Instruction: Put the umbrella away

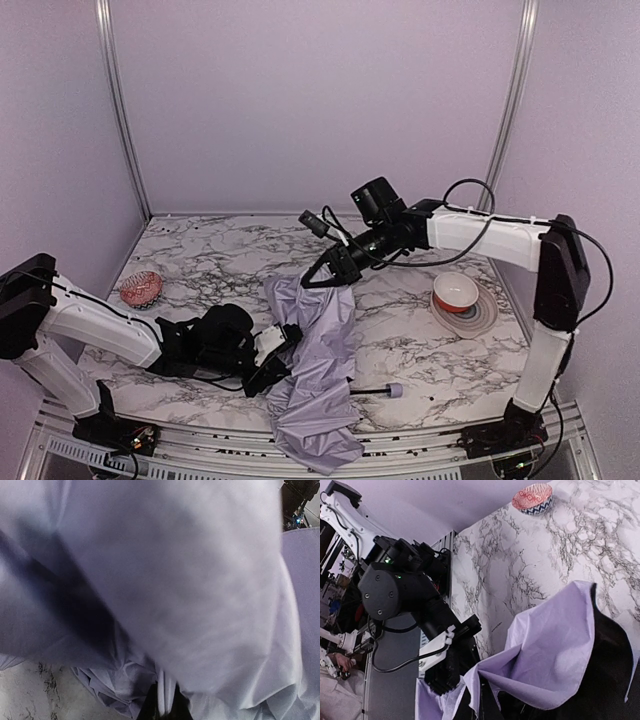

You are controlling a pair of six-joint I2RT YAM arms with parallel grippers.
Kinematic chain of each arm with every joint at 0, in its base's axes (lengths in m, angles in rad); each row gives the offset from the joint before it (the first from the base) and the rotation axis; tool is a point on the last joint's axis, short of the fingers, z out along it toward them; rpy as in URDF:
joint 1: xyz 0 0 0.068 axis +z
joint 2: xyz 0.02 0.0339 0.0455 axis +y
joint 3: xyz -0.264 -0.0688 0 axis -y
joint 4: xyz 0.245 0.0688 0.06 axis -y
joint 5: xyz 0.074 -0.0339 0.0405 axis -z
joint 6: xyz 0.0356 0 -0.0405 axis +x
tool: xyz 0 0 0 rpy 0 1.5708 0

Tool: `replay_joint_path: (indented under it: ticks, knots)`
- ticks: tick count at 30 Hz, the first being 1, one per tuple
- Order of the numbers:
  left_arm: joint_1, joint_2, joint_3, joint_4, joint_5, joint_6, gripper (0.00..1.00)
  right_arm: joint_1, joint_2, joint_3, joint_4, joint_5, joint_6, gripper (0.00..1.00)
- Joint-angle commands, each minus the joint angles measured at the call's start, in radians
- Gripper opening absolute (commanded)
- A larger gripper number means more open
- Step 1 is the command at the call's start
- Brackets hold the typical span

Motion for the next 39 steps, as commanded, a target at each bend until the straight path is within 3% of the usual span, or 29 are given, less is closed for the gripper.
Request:
replay_joint_path:
  ticks: [1,6,11,18,22,25,26,29,32,35,39]
  knots:
    - [-0.001,0.001,-0.039,-0.065,-0.065,-0.002,0.0,-0.025,-0.254,-0.242,0.231,0.044,0.139,0.0]
    - [-0.001,0.012,-0.039,-0.056,-0.09,-0.002,0.0,-0.004,-0.414,-0.556,0.385,0.072,0.232,0.0]
    - [-0.001,0.015,-0.045,-0.045,-0.105,-0.001,0.0,0.019,-0.446,-0.788,0.459,0.142,0.283,0.0]
    - [0.0,-0.008,-0.048,-0.031,-0.103,0.033,0.02,0.094,-0.307,-0.794,0.577,0.146,0.27,0.06]
    - [-0.001,-0.119,-0.069,-0.024,-0.131,0.047,0.61,0.095,-0.289,-0.793,0.587,0.193,0.204,0.08]
    - [0.005,-0.272,-0.122,0.013,-0.125,0.065,0.9,0.096,-0.268,-0.803,0.583,0.198,0.189,0.12]
    - [0.01,-0.32,-0.136,0.025,-0.118,0.07,0.95,0.097,-0.258,-0.802,0.585,0.193,0.189,0.13]
    - [0.028,-0.418,-0.154,0.07,-0.136,0.056,0.99,0.101,-0.248,-0.772,0.551,0.202,0.154,0.29]
    - [0.046,-0.41,-0.129,0.074,-0.223,0.046,0.99,0.099,-0.293,-0.704,0.428,0.267,0.067,0.6]
    - [0.092,-0.365,-0.106,0.057,-0.278,0.023,0.95,0.084,-0.361,-0.621,0.261,0.366,-0.008,0.98]
    - [0.157,-0.322,-0.094,0.054,-0.289,-0.004,0.81,0.03,-0.456,-0.524,0.059,0.384,-0.095,1.0]
